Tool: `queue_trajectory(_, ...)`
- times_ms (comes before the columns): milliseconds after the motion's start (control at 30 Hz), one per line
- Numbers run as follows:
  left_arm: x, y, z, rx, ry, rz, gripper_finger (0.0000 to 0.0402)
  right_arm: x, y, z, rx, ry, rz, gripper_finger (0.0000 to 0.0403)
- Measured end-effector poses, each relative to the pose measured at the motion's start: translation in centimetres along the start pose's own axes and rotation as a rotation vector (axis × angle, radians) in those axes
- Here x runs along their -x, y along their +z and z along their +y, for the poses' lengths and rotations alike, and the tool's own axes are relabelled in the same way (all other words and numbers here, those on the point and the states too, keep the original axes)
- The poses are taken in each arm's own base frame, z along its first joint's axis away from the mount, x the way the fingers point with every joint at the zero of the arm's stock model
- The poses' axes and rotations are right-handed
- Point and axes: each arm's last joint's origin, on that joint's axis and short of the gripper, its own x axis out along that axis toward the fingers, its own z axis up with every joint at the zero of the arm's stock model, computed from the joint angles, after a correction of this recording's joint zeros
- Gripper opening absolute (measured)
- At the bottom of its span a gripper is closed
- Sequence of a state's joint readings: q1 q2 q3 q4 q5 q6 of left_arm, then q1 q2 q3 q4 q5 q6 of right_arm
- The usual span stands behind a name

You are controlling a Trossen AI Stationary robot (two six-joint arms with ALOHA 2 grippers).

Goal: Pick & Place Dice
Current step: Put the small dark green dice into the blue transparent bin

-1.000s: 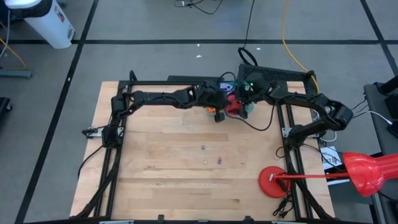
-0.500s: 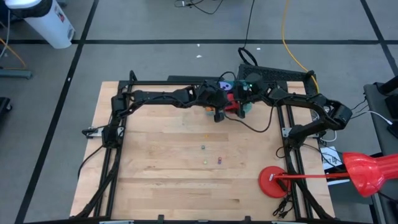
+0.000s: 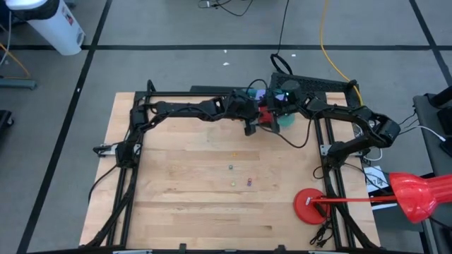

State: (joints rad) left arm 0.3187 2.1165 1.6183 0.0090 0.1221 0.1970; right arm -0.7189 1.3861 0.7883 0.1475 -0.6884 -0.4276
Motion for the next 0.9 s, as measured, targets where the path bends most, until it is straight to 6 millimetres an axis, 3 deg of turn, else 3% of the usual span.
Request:
queue_trajectory(267,2.1,2.1,-0.2,-0.029,0.043,-0.048,0.0001,0.5,0.5,0.0,0.011,-0.064,0.004,0.04)
queue_trajectory(633,9.9,7.2,-2.3,-0.036,0.089,-0.044,0.0001,2.2,2.2,0.4,0.013,-0.17,-0.031,0.04)
queue_trajectory(767,13.0,8.3,-3.6,-0.034,0.125,-0.037,0.0001,2.9,3.0,0.8,-0.003,-0.179,-0.064,0.04)
queue_trajectory(900,17.4,8.6,-5.1,-0.041,0.158,-0.091,0.0001,4.1,4.2,1.7,-0.033,-0.179,-0.119,0.04)
